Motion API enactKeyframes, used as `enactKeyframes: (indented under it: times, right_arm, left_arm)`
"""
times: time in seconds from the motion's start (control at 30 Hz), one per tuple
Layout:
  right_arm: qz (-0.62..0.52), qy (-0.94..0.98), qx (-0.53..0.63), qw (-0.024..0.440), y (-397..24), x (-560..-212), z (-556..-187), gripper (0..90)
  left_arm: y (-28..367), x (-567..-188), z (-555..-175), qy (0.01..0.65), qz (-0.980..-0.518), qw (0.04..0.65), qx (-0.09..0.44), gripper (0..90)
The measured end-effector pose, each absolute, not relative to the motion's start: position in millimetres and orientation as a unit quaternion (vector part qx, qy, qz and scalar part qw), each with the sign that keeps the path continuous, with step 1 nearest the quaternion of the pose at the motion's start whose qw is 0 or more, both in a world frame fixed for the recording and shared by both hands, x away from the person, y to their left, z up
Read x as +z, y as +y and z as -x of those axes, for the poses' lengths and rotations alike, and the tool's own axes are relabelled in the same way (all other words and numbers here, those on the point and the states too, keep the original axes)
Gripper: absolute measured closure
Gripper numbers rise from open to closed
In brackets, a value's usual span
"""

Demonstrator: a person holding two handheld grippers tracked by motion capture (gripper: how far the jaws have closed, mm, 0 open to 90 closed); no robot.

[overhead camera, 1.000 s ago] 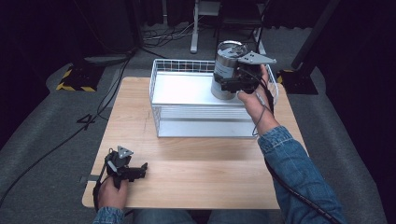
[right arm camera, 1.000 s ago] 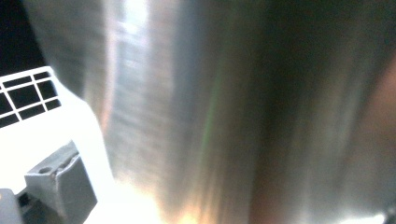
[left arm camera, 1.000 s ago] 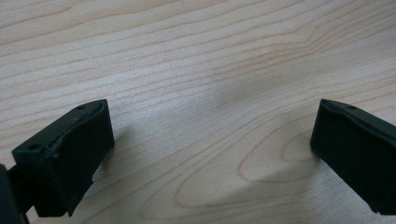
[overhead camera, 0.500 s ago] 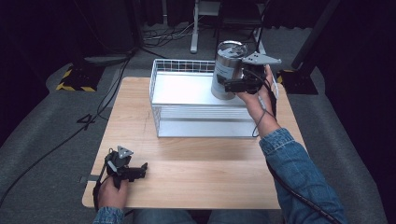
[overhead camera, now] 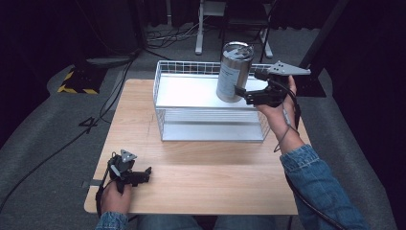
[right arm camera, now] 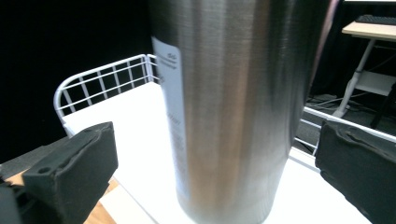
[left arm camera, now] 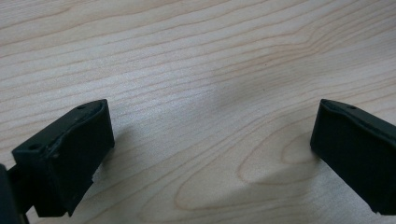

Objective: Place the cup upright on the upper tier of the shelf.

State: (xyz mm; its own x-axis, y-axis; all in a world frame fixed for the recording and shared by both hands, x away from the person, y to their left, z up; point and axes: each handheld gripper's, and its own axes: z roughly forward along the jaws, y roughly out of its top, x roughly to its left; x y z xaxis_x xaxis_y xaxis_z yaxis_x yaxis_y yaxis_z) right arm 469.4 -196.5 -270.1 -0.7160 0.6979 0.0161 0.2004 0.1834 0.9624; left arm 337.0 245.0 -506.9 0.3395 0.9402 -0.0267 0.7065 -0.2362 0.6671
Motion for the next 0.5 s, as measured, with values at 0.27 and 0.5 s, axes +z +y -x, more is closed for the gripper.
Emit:
enactKeyframes:
  times: [0.27,0.5]
  right_arm:
    - [-0.289,0.739,0.569,0.214,-217.9,-265.9,-443.7,0.0]
    - [-0.284,0.741,0.569,0.217,-239.6,-267.0,-420.0,0.0]
  left_arm:
    - [245.0,-506.9,-336.9,0.541,-0.762,0.300,0.195,0.0]
    - [245.0,-506.9,-336.9,0.540,-0.762,0.299,0.195,0.0]
